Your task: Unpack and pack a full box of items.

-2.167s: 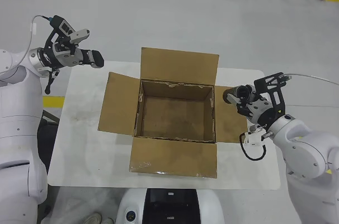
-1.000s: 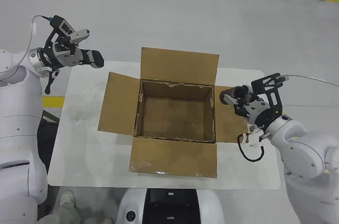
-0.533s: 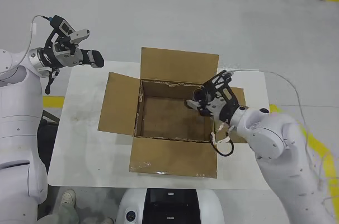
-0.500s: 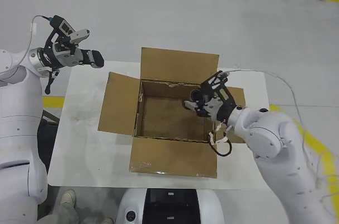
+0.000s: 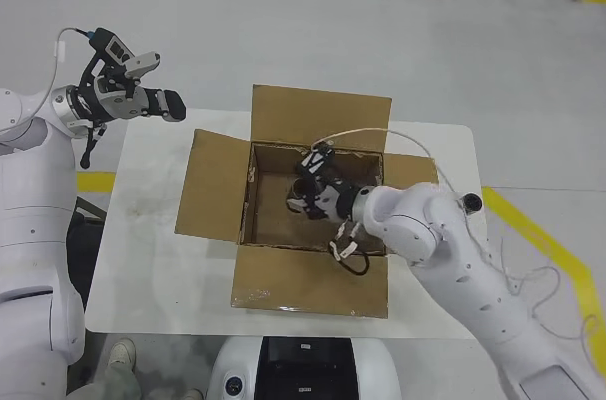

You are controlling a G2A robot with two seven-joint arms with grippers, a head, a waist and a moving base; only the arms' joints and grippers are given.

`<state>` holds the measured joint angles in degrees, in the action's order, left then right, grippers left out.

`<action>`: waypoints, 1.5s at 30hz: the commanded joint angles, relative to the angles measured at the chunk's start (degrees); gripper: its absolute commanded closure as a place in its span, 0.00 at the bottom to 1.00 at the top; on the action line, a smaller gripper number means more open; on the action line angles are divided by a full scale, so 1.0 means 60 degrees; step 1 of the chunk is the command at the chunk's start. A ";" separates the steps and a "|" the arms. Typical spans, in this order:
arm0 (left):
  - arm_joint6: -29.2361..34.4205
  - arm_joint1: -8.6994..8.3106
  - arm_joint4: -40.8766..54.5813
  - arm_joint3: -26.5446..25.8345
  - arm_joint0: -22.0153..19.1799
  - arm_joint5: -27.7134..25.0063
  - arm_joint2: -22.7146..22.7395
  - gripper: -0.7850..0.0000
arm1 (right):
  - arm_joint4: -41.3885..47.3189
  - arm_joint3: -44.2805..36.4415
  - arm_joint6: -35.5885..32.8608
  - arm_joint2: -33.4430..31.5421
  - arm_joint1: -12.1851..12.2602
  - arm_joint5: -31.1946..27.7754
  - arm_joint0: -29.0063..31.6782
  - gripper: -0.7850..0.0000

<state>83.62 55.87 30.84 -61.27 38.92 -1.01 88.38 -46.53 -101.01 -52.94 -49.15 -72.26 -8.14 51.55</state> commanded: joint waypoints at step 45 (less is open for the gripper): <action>0.0000 0.0000 0.0000 0.0000 0.0000 0.0000 0.0000 0.00 | -0.1023 0.4541 0.0868 0.2571 -0.1618 0.0684 -0.1851 0.82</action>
<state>83.62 55.87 30.84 -61.27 38.92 -1.01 88.38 -52.57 -73.88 -47.73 -33.70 -81.89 -3.99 40.43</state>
